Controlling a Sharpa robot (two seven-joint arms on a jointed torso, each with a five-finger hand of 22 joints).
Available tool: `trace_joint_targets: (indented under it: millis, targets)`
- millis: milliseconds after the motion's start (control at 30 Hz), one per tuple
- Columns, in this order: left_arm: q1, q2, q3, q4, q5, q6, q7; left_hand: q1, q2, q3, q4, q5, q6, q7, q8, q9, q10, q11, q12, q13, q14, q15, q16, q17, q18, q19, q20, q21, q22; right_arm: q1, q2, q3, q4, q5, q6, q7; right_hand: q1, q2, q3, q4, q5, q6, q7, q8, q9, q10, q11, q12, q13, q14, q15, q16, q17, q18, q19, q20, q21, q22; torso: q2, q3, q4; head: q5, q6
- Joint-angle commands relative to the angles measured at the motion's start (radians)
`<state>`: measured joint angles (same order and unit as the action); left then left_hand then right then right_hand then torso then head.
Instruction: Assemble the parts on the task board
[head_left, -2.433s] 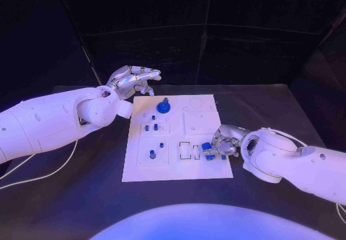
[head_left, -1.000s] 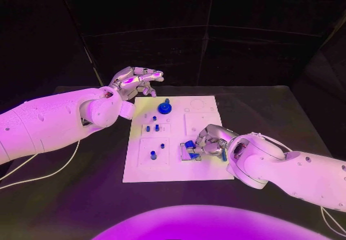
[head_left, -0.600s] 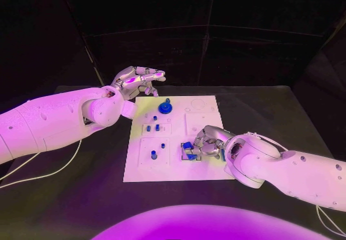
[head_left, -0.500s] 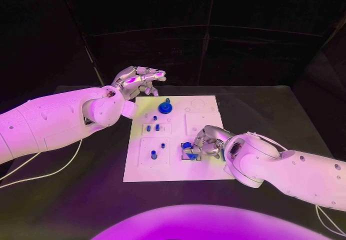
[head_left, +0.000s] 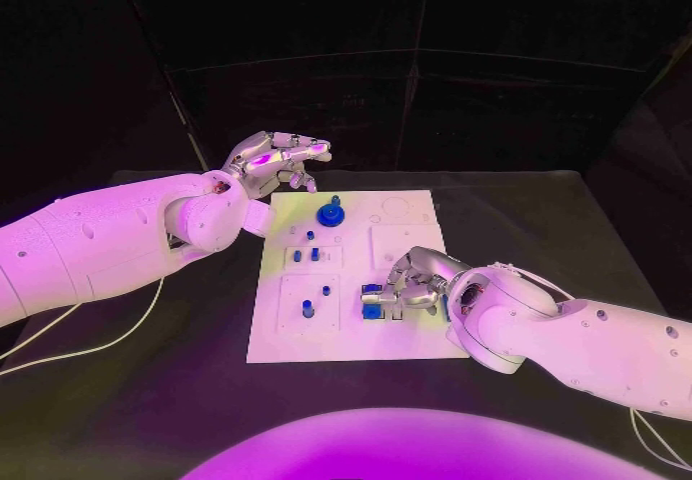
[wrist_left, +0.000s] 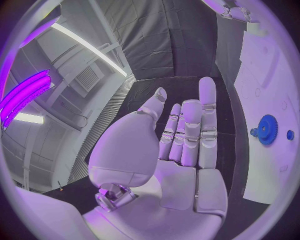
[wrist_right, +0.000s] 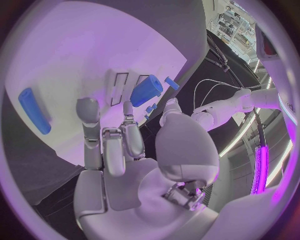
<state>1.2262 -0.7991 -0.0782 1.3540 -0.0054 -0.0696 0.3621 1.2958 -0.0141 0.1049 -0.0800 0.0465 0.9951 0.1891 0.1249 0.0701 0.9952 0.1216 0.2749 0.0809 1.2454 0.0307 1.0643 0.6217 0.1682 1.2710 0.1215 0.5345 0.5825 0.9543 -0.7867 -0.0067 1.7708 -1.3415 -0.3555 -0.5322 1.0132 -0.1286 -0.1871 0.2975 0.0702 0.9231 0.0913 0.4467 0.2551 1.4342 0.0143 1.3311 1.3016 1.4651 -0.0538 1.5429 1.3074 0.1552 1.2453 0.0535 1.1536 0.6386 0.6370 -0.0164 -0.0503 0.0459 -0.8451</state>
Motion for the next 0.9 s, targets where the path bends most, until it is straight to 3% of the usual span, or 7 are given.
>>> trace_joint_targets:
  millis: [33, 200, 300, 400, 467, 633, 900]
  targets:
    - [0.002, -0.001, 0.000, 0.002, 0.001, 0.014, 0.001, 0.002, 0.006, -0.007, 0.001, 0.001, -0.007, 0.003, 0.005, 0.000, -0.008, 0.000, 0.006, 0.001, 0.003, 0.001, 0.007, 0.004, 0.012, 0.002, 0.003, -0.004, -0.001, 0.001, -0.003, 0.000, 0.005, -0.006, -0.017, 0.009, -0.010, 0.008, 0.013, 0.000, -0.006, -0.006, 0.000, -0.001, 0.003, -0.009, -0.001, -0.004, -0.002, 0.087, -0.001, -0.007, 0.177, -0.006, -0.007, -0.001, -0.006, -0.004, 0.000, 0.0001, -0.0011, 0.000, 0.000]
    - [0.002, -0.002, 0.000, 0.002, 0.001, 0.014, 0.000, 0.002, 0.006, -0.008, 0.002, 0.001, -0.007, 0.003, 0.005, 0.000, -0.008, 0.000, 0.007, 0.001, 0.006, 0.001, 0.012, 0.011, 0.012, 0.002, 0.003, -0.003, -0.001, 0.001, -0.008, 0.000, 0.015, -0.006, -0.009, 0.018, -0.009, 0.032, 0.030, -0.002, 0.006, -0.006, 0.000, 0.001, 0.007, -0.006, -0.002, -0.002, 0.003, 0.088, -0.002, -0.006, 0.179, -0.006, -0.005, -0.001, -0.006, -0.001, -0.001, 0.0005, -0.0013, -0.001, -0.001]
    - [0.002, -0.003, 0.000, 0.003, 0.001, 0.014, -0.001, 0.002, 0.006, -0.008, 0.002, 0.001, -0.007, 0.003, 0.005, 0.000, -0.008, 0.000, 0.007, 0.001, 0.006, 0.001, 0.012, 0.011, 0.012, 0.002, 0.003, -0.003, -0.001, 0.001, -0.012, 0.000, 0.022, -0.006, -0.004, 0.022, 0.018, 0.055, 0.042, -0.006, 0.039, -0.006, -0.001, 0.003, 0.011, -0.003, -0.003, 0.000, 0.007, 0.088, -0.002, -0.005, 0.183, -0.007, -0.002, -0.002, -0.004, 0.004, 0.000, 0.0008, -0.0009, 0.000, -0.001]
    - [0.002, -0.004, 0.000, 0.003, 0.001, 0.014, -0.001, 0.002, 0.006, -0.009, 0.002, 0.000, -0.008, 0.004, 0.005, 0.000, -0.009, 0.000, 0.007, 0.002, 0.006, 0.001, 0.012, 0.011, 0.012, 0.003, 0.004, -0.003, -0.001, 0.001, -0.017, 0.000, 0.030, -0.011, 0.001, 0.025, 0.094, 0.079, 0.056, -0.024, 0.077, -0.003, -0.003, 0.006, 0.016, -0.001, -0.004, 0.000, 0.009, 0.089, -0.004, -0.004, 0.185, -0.008, 0.003, -0.003, -0.001, 0.011, 0.000, 0.0004, -0.0008, 0.000, -0.002]
    - [0.002, -0.005, 0.000, 0.003, 0.001, 0.014, -0.001, 0.002, 0.006, -0.009, 0.002, 0.000, -0.008, 0.004, 0.005, 0.000, -0.009, 0.000, 0.007, 0.002, 0.006, 0.001, 0.012, 0.011, 0.012, 0.003, 0.004, -0.003, -0.001, 0.001, -0.019, 0.000, 0.033, -0.016, 0.004, 0.027, 0.170, 0.087, 0.067, -0.061, 0.100, 0.004, -0.006, 0.013, 0.022, 0.002, -0.007, 0.002, 0.012, 0.090, -0.006, -0.003, 0.189, -0.009, 0.006, -0.005, 0.003, 0.019, 0.000, 0.0004, -0.0015, 0.000, -0.001]
    - [0.002, -0.006, 0.000, 0.004, 0.001, 0.014, -0.001, 0.002, 0.006, -0.009, 0.002, 0.000, -0.008, 0.004, 0.005, 0.000, -0.009, 0.000, 0.007, 0.002, 0.006, 0.001, 0.012, 0.011, 0.012, 0.003, 0.004, -0.003, -0.001, 0.001, -0.016, 0.000, 0.035, -0.034, 0.011, 0.028, 0.281, 0.101, 0.084, -0.129, 0.097, 0.024, -0.013, 0.032, 0.035, 0.010, -0.014, 0.011, 0.024, 0.091, -0.012, -0.001, 0.195, -0.011, 0.012, -0.010, 0.008, 0.031, 0.001, 0.0000, -0.0003, -0.002, -0.003]
    - [0.002, -0.006, 0.000, 0.003, 0.001, 0.014, -0.002, 0.002, 0.006, -0.009, 0.002, 0.000, -0.008, 0.004, 0.005, 0.000, -0.009, 0.000, 0.007, 0.002, 0.006, 0.001, 0.012, 0.010, 0.012, 0.003, 0.004, -0.003, -0.001, 0.001, -0.006, 0.000, 0.028, -0.049, 0.014, 0.009, 0.316, 0.109, 0.088, -0.159, 0.086, 0.041, -0.020, 0.049, 0.045, 0.014, -0.020, 0.016, 0.032, 0.092, -0.016, 0.000, 0.197, -0.011, 0.014, -0.013, 0.010, 0.036, 0.000, 0.0002, 0.0004, -0.002, -0.008]
